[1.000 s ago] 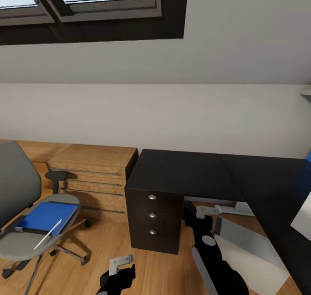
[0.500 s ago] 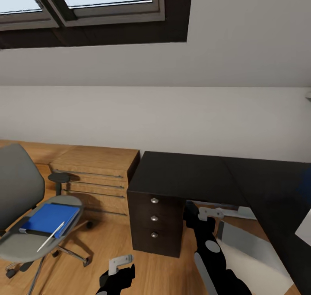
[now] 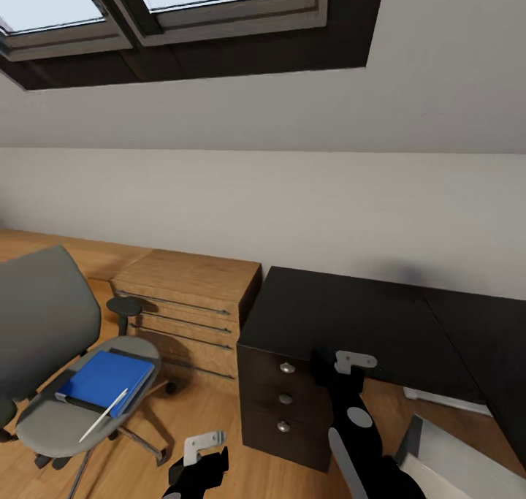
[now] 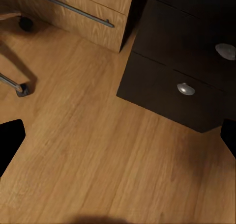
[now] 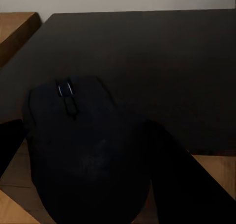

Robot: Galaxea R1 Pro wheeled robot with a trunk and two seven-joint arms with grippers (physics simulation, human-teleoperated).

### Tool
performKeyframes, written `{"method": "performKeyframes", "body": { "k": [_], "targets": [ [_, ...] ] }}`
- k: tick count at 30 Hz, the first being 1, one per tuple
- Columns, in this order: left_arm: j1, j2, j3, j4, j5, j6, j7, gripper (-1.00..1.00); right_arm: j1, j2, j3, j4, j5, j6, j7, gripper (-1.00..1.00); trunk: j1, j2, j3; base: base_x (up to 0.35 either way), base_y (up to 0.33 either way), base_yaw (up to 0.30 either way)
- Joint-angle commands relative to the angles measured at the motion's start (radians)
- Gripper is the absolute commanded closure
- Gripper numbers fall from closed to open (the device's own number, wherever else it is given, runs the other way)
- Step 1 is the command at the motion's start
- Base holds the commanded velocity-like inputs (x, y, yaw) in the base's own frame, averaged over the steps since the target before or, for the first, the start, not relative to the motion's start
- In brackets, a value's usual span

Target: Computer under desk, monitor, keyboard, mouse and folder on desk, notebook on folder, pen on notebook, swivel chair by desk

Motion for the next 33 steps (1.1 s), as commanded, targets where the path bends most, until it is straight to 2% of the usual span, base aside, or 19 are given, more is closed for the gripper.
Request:
{"method": "performKeyframes", "body": {
  "k": [1,7,12,20,28,33],
  "targets": [
    [-0.001,0.0,-0.002,-0.001,0.008,0.003,0.008,-1.0,-0.001,0.0,0.002,-0.001,-0.01,0.002,-0.008,1.0,0.001,-0.001,-0.001,0.32,0.0,0.047],
    [-0.001,0.0,-0.006,0.004,0.009,0.002,0.012,-1.0,-0.001,0.0,0.002,-0.001,-0.01,0.003,-0.008,1.0,0.001,-0.001,-0.001,0.097,0.009,0.007],
    [-0.001,0.0,-0.007,0.002,0.006,0.001,0.011,-1.0,-0.001,0.0,0.002,0.0,-0.01,0.002,-0.008,1.0,0.001,-0.001,-0.001,0.302,0.039,0.0],
    [-0.001,0.003,-0.001,-0.006,0.006,0.0,0.012,-1.0,-0.001,0.0,0.006,0.021,-0.011,0.0,-0.005,1.0,0.001,-0.001,-0.001,0.283,0.199,0.008],
    [-0.001,0.003,0.002,-0.008,0.006,-0.003,0.012,-1.0,-0.001,0.002,0.007,0.027,-0.011,0.0,-0.003,1.0,0.001,-0.001,-0.001,0.274,0.202,0.191],
    [-0.001,0.003,0.001,-0.008,0.006,-0.003,0.013,-1.0,-0.001,0.0,0.008,0.046,-0.01,-0.001,0.001,1.0,0.001,-0.001,-0.001,0.31,0.054,0.073]
  ]
}}
